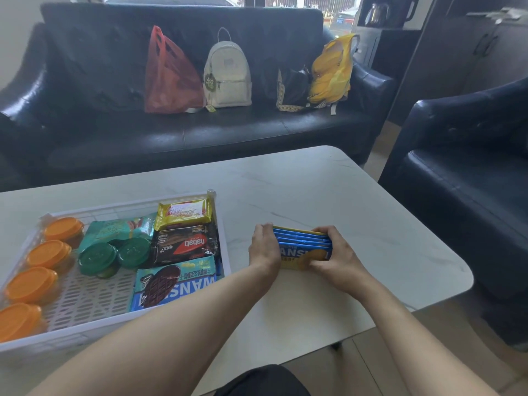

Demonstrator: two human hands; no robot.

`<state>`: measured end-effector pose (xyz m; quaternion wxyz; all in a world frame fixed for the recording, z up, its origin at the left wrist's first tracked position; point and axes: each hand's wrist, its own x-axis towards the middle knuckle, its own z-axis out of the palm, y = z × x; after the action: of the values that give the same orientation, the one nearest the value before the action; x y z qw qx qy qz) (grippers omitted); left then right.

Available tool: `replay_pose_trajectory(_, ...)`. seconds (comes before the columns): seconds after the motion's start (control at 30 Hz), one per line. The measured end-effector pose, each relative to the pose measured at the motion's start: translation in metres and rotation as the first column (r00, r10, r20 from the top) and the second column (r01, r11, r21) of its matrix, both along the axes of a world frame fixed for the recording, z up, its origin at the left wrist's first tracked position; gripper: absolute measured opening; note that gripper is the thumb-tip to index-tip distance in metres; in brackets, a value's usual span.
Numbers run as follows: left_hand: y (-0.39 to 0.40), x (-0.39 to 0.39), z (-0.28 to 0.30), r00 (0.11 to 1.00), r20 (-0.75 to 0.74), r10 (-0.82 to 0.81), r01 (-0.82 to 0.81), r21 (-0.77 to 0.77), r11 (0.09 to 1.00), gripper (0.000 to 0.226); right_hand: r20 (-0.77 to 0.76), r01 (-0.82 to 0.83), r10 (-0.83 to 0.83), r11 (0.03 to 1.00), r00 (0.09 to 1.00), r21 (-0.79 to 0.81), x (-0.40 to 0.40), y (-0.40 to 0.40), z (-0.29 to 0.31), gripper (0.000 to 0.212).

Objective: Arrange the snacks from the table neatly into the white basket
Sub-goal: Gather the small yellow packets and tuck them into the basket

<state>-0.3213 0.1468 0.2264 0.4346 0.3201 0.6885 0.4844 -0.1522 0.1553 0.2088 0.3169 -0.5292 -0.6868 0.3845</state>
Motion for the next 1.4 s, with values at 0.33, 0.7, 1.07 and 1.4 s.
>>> replay_pose_trajectory(0.33, -0.007, 0.001, 0.034, 0.985, 0.149, -0.088, 0.081, 0.048, 0.996, 0.048, -0.25, 0.092, -0.091, 0.996, 0.964, -0.007, 0.005, -0.003, 0.009, 0.069)
replay_pose_trajectory(0.7, -0.013, -0.017, 0.044, 0.911, 0.406, -0.07, 0.096, -0.044, 0.994, 0.053, -0.43, 0.094, -0.126, 0.991, 0.894, -0.095, -0.002, -0.005, 0.022, 0.053)
replay_pose_trajectory(1.07, -0.014, -0.012, 0.046, 0.834, 0.55, -0.048, 0.075, -0.026, 0.997, 0.067, -0.422, 0.001, -0.041, 0.996, 0.906, -0.094, -0.031, -0.023, 0.038, 0.058)
replay_pose_trajectory(1.4, -0.016, -0.061, 0.077, 0.943, 0.332, -0.039, 0.037, 0.011, 0.999, 0.06, -0.492, -0.081, -0.005, 0.985, 0.871, -0.154, -0.054, -0.016, 0.061, 0.042)
